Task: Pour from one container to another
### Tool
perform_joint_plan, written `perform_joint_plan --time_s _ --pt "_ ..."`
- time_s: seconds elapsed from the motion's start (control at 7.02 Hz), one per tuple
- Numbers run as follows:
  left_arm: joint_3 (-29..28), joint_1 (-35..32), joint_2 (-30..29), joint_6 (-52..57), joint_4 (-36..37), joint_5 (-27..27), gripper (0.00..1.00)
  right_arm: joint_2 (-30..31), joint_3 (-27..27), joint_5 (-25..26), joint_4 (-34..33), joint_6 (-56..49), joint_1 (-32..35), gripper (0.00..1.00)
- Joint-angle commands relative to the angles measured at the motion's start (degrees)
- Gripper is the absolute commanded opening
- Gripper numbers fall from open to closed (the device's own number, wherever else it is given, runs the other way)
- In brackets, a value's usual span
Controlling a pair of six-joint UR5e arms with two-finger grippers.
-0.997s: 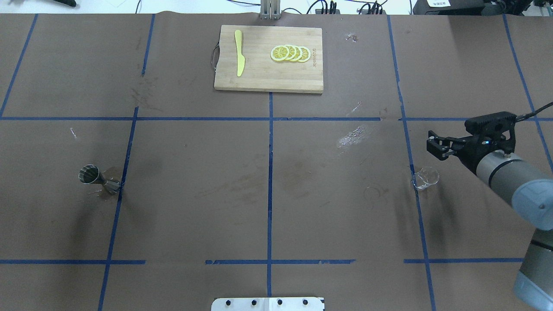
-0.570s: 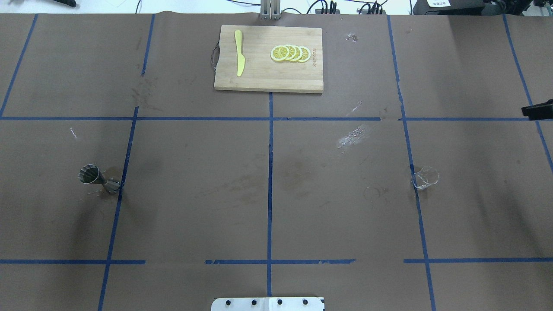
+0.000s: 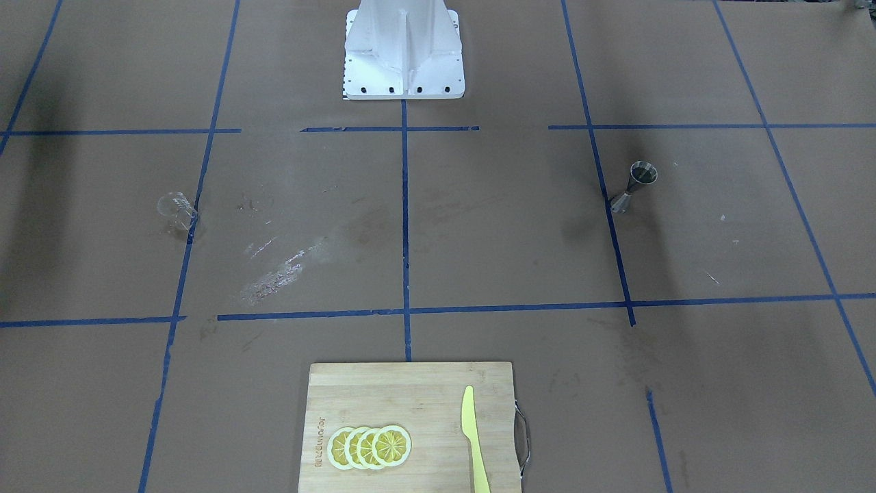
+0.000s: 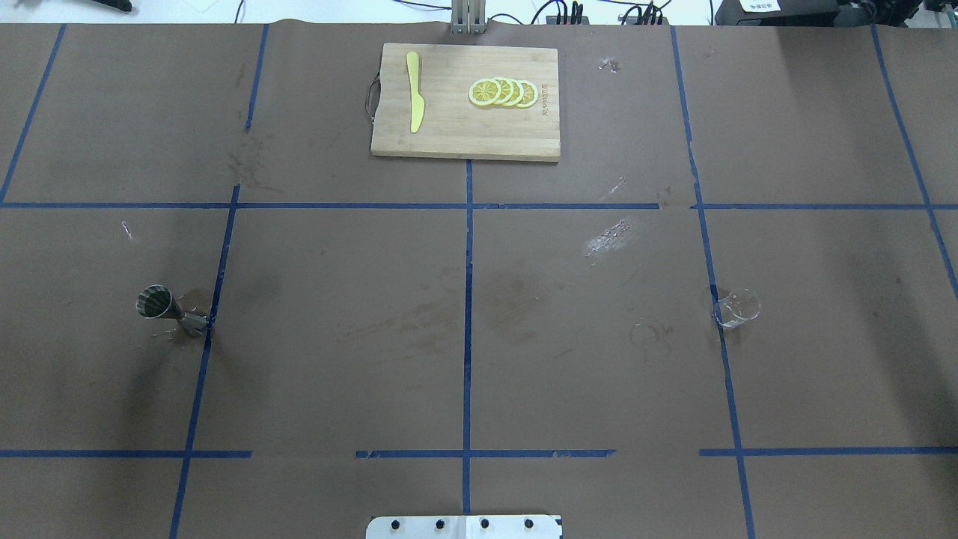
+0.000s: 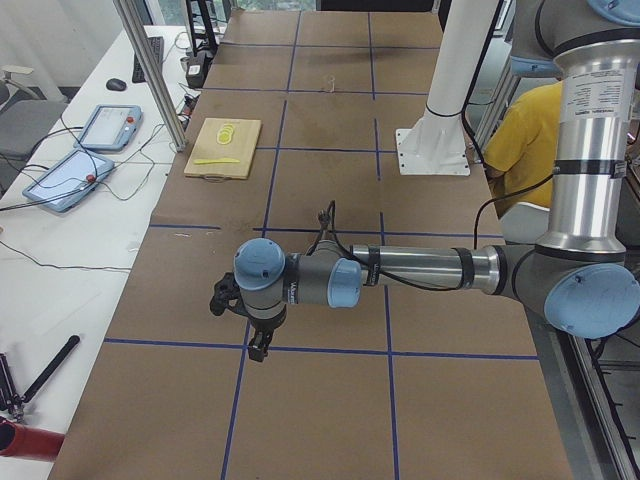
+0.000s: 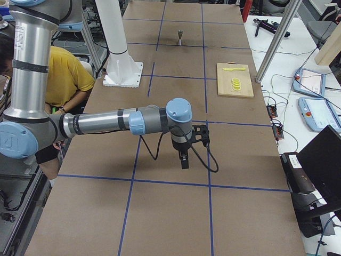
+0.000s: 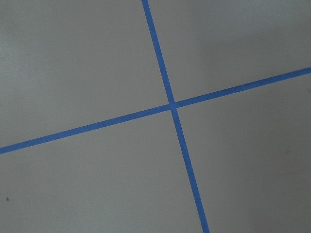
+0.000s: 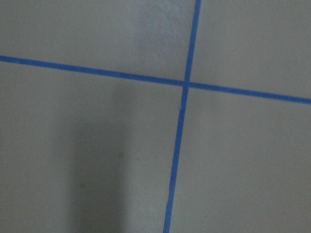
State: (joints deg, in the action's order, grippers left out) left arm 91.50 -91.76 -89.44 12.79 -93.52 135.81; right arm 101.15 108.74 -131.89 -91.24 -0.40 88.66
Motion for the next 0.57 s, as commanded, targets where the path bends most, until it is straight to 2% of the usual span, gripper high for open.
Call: perform_joint_plan --time_s 0.0,0.43 --pt "0.08 0.00 0.05 0.04 0.00 -0.02 1.00 3.17 -0.20 0.06 -2.71 -0.65 1.16 1.00" --pt "0.00 0.00 0.05 0.04 0.00 -0.02 1.00 3.88 -1.07 0.31 -3.06 -0.65 1.51 1.00"
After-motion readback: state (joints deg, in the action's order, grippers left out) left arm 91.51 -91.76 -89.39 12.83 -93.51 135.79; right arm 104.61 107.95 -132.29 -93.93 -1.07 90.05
